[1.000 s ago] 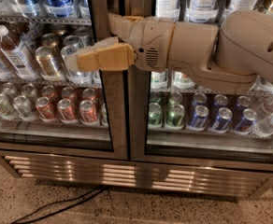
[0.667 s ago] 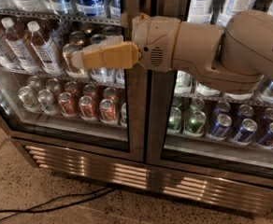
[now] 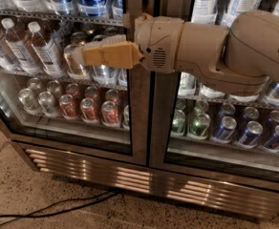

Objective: Open left fridge door

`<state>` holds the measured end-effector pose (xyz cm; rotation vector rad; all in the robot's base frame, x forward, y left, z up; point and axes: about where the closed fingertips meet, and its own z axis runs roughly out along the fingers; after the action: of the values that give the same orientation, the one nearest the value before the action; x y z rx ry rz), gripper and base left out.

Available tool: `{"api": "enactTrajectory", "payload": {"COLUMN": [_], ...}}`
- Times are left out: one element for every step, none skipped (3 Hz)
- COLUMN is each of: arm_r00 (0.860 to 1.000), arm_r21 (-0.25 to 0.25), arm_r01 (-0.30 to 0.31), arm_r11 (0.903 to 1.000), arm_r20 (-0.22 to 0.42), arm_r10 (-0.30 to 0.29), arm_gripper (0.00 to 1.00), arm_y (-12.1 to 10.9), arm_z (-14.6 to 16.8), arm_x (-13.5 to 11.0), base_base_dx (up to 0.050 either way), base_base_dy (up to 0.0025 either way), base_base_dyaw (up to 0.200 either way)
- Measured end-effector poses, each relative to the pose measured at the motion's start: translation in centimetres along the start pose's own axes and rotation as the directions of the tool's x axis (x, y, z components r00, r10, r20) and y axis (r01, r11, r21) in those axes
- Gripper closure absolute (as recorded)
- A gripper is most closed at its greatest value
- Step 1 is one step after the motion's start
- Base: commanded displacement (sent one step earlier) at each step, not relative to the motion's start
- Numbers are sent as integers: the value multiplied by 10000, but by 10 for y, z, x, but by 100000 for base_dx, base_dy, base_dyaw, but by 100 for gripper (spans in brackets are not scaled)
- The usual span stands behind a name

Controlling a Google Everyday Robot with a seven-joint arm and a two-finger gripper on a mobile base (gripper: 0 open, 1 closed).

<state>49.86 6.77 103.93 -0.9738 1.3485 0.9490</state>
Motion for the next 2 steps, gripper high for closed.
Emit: {"api": "enactTrajectory", "payload": {"arm_r00": [10000, 10000], "arm_r21": [-1, -1], "arm_r01": [1, 1], "arm_r11": [10000, 10000], "arm_r20": [0, 0], "arm_r10": [-1, -1], "arm_gripper": [42, 65], "arm_y": [0, 0], "arm_z": [0, 0], "arm_x": [0, 0], "base_base_dx": [0, 0], "base_base_dy": [0, 0], "base_base_dyaw": [0, 0]}}
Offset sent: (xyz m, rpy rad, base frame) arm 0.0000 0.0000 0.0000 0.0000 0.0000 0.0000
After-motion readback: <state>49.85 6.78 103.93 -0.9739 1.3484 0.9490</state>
